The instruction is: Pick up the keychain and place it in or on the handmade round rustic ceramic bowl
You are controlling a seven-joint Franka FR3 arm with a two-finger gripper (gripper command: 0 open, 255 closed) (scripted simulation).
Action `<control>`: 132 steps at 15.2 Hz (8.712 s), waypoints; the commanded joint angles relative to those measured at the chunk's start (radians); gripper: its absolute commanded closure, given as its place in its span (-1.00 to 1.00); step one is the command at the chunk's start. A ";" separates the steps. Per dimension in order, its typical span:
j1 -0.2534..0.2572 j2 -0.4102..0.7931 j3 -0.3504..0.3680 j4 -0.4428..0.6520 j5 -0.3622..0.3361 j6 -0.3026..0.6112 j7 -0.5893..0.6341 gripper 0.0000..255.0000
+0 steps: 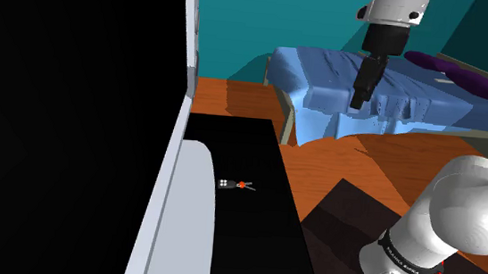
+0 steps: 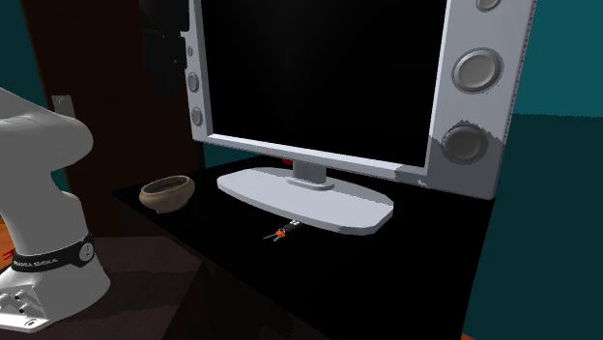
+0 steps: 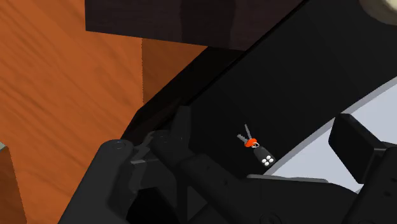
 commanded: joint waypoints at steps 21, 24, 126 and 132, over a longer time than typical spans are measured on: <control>0.114 0.460 0.131 -0.257 0.004 0.843 -0.131 -1.00; 0.122 0.579 0.152 -0.242 -0.013 0.965 -0.137 -1.00; 0.679 0.014 0.710 -0.417 0.396 0.661 0.520 1.00; 0.676 0.072 0.761 -0.464 0.429 0.767 0.520 1.00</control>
